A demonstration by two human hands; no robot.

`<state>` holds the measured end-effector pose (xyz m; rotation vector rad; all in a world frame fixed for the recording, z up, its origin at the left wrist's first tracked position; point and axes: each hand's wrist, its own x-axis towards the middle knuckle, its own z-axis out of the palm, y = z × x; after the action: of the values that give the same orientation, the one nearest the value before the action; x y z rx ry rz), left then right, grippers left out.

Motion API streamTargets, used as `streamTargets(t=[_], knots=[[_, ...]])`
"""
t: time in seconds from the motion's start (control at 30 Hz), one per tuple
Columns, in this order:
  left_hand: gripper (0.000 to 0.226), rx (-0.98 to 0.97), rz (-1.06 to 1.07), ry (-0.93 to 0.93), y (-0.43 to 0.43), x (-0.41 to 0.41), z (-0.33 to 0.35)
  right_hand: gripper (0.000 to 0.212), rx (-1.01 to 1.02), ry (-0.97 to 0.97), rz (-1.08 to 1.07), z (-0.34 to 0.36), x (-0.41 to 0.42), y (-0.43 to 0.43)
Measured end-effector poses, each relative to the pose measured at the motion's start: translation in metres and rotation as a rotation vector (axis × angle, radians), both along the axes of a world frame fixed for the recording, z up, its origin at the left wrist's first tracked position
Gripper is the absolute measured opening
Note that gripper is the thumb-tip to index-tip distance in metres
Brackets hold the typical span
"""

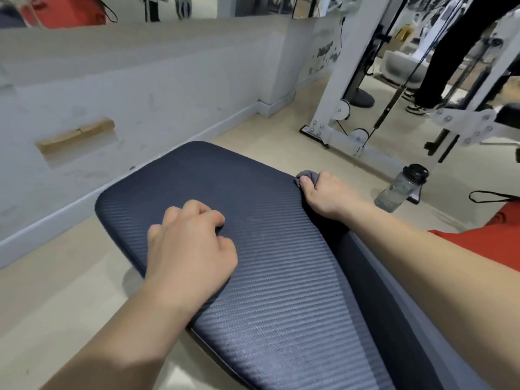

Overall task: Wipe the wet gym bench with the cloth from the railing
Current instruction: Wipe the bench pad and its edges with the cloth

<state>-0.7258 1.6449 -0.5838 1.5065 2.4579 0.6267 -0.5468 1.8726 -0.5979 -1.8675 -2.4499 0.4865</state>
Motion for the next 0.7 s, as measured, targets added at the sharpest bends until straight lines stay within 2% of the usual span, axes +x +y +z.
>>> streamTargets(t=[0.07, 0.1, 0.23, 0.37, 0.43, 0.57, 0.7], knots=[[0.033, -0.009, 0.037, 0.026, 0.000, -0.013, -0.003, 0.084, 0.010, -0.007, 0.003, -0.007, -0.043, 0.015], [0.034, -0.011, 0.057, 0.027, 0.001, -0.019, -0.005, 0.087, 0.015, -0.008, 0.024, -0.006, -0.069, 0.016], [0.035, 0.017, 0.133, 0.001, 0.003, -0.041, -0.009, 0.073, 0.056, -0.060, 0.146, 0.001, -0.169, 0.006], [0.030, 0.083, 0.174, 0.023, 0.002, -0.059, -0.018, 0.070, 0.099, -0.134, 0.265, 0.002, -0.241, -0.004], [0.026, 0.141, 0.207, 0.026, -0.003, -0.072, -0.023, 0.067, 0.095, -0.162, 0.395, 0.003, -0.269, -0.019], [0.026, 0.275, 0.365, -0.077, -0.012, -0.092, -0.022, 0.059, 0.083, -0.170, 0.675, 0.002, -0.296, -0.066], [0.029, 0.450, 0.567, -0.229, -0.022, -0.105, -0.008, 0.052, 0.069, -0.077, 0.802, 0.000, -0.287, -0.104]])
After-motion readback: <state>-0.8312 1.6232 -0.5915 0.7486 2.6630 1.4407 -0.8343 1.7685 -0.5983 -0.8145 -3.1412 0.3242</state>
